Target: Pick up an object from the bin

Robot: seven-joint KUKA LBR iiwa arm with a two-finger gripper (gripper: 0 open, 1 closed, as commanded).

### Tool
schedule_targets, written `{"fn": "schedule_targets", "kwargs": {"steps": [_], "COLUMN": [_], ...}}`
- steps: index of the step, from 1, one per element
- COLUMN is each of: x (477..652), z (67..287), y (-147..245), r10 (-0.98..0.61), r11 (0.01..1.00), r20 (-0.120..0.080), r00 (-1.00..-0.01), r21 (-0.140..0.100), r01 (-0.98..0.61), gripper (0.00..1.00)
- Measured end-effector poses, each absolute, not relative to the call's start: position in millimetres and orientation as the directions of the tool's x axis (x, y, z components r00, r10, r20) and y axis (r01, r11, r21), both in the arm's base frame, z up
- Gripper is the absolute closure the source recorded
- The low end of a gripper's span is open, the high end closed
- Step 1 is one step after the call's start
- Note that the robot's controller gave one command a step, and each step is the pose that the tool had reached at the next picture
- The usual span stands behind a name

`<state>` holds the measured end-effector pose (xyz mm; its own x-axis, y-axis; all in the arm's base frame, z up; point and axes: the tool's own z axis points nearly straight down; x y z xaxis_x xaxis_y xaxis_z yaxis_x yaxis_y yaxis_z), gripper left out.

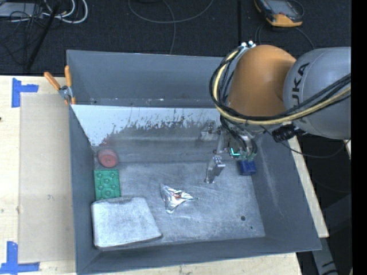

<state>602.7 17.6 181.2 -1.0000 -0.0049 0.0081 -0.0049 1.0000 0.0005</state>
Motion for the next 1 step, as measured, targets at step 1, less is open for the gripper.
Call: {"fn": "schedule_targets", "kwargs": {"steps": [1], "x": [573.8], "z": [72.0], "y": [48.1], "r10": [-0.076], "r11": [0.997], "r20": [-0.001], "r00": [-0.997], "r21": [0.001], "r01": [-0.076], "gripper": [0.0]}}
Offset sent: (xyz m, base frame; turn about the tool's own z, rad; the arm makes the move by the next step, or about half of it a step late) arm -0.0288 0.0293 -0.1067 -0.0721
